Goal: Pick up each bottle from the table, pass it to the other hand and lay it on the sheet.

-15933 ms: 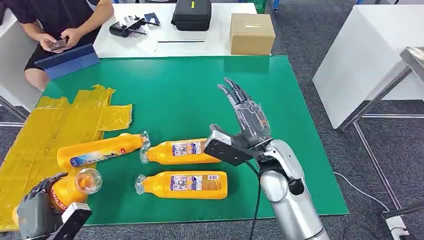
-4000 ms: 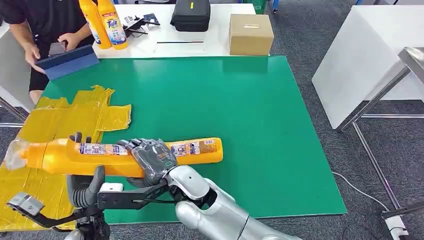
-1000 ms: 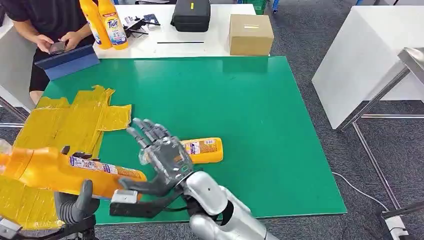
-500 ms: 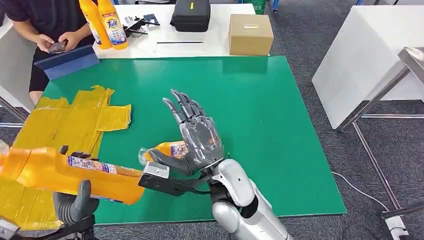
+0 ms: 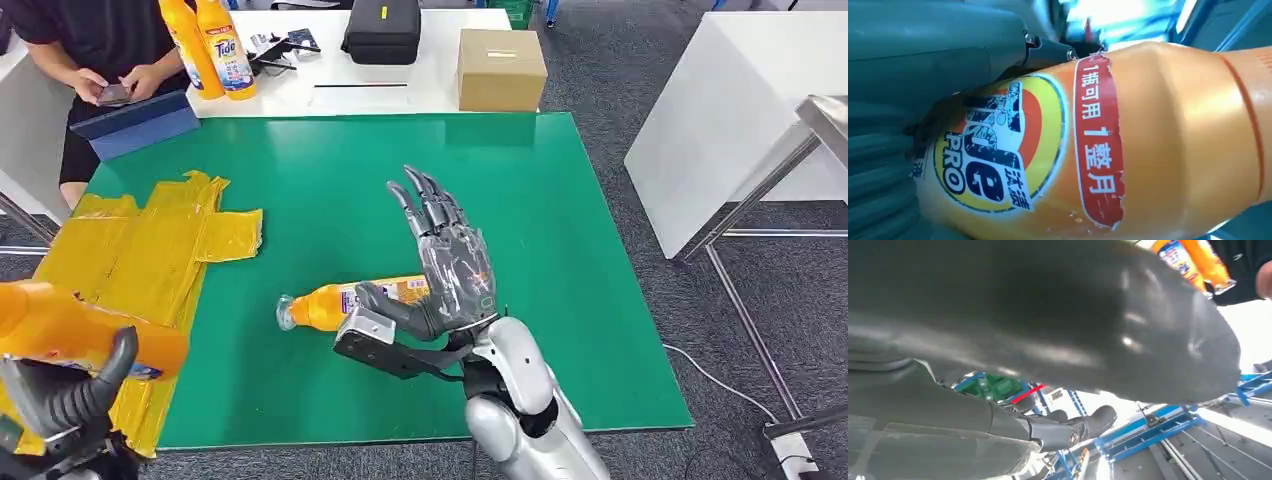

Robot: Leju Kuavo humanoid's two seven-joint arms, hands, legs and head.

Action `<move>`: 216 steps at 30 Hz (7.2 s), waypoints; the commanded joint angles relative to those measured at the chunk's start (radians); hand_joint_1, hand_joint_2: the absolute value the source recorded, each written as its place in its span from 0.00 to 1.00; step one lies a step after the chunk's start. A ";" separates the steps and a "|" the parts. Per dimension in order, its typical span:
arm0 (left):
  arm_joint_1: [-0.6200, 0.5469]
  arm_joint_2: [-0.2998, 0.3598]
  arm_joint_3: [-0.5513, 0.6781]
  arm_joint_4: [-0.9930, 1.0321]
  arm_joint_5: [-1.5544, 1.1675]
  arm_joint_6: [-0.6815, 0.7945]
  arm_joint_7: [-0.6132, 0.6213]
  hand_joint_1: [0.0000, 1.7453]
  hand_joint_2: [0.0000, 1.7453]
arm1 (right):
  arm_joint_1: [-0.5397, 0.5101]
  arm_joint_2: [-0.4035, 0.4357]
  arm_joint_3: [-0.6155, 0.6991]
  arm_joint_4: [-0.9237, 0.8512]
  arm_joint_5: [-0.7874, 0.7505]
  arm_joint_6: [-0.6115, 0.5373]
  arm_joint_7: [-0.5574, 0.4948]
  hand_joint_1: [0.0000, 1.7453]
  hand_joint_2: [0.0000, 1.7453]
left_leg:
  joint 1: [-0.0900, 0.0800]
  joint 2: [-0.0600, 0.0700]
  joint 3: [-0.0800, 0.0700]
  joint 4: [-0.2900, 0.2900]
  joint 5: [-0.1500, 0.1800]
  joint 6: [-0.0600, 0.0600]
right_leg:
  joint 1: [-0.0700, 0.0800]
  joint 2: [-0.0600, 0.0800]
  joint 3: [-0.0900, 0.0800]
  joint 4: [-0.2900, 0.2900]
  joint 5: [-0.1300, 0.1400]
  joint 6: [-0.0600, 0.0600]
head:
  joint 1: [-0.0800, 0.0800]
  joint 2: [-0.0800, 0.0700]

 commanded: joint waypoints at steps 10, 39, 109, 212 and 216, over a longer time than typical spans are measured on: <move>-0.306 0.273 -0.049 0.718 -1.037 0.491 0.220 1.00 1.00 | -0.097 -0.026 -0.007 0.126 -0.077 0.045 -0.008 0.00 0.00 | 0.000 -0.001 0.003 -0.002 0.002 -0.005 | 0.001 -0.003 0.004 -0.001 0.001 -0.003 | 0.000 0.000; -0.367 0.281 -0.178 1.098 -1.144 0.648 0.209 0.00 0.00 | -0.100 0.028 -0.019 0.225 -0.041 0.085 -0.045 0.00 0.00 | -0.001 0.002 0.005 -0.001 0.003 -0.006 | 0.000 0.001 0.003 0.003 0.002 -0.003 | 0.000 0.000; 0.021 0.148 -0.025 0.127 0.069 0.119 -0.176 0.00 0.00 | -0.164 0.020 0.033 0.752 0.054 0.110 -0.020 0.00 1.00 | 0.000 0.000 0.002 -0.001 0.003 -0.006 | 0.001 0.000 0.001 0.003 0.001 -0.003 | 0.000 0.000; -0.008 0.149 -0.329 0.300 0.427 -0.260 -0.021 0.00 1.00 | -0.314 -0.002 -0.027 0.502 -0.117 0.208 -0.005 1.00 1.00 | -0.001 -0.001 0.000 0.001 0.005 -0.006 | 0.000 -0.002 -0.001 0.004 0.003 -0.005 | 0.000 0.000; -0.012 0.144 -0.371 0.304 0.451 -0.239 -0.015 0.00 1.00 | -0.314 0.018 -0.003 0.466 -0.128 0.193 0.000 0.99 1.00 | -0.001 0.001 -0.001 0.001 0.005 -0.007 | 0.000 -0.002 -0.002 0.005 0.003 -0.005 | 0.000 0.000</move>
